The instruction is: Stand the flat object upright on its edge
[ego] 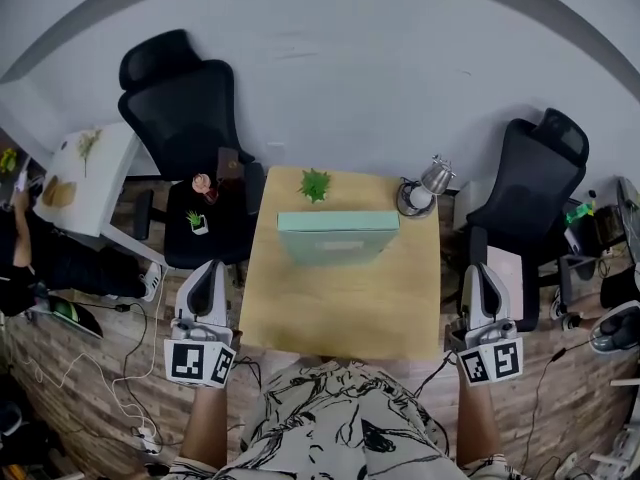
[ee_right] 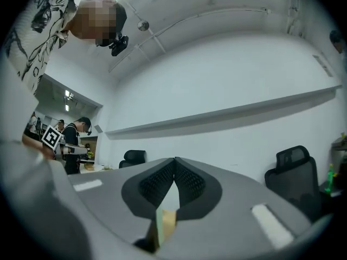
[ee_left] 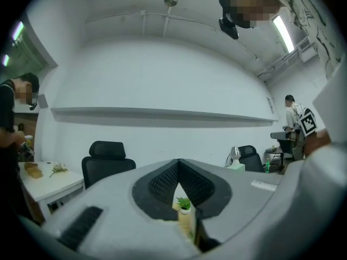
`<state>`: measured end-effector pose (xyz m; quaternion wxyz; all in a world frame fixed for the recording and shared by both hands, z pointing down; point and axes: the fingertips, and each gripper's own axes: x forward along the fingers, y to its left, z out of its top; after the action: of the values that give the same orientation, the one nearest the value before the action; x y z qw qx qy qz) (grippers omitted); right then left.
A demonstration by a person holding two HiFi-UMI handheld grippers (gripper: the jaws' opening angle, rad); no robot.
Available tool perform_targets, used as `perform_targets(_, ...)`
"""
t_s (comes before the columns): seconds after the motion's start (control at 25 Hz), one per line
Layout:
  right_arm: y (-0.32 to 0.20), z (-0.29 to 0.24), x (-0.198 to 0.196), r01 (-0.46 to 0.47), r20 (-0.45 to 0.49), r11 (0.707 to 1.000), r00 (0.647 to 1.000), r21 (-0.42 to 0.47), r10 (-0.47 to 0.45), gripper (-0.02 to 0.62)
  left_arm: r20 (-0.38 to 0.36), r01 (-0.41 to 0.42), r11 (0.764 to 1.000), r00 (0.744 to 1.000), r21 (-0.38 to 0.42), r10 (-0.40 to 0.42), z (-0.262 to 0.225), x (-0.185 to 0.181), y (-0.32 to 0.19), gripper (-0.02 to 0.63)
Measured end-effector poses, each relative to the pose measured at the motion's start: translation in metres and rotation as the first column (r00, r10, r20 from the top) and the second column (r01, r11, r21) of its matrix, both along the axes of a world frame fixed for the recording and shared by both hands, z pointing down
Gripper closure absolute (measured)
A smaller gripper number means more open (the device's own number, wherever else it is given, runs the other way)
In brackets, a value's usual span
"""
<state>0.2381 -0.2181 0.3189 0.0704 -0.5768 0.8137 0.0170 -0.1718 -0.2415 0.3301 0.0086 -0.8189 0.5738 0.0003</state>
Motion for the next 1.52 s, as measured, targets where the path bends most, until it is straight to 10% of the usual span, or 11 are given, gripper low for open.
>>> perform_targets(1.52,0.033,-0.018,0.032,-0.108,-0.01,0.994,0.994,-0.013,0.108,0.603,-0.034,0.081,0.997,0.996,0.007,-0.081,-0.021,-0.016,0.024,0.604)
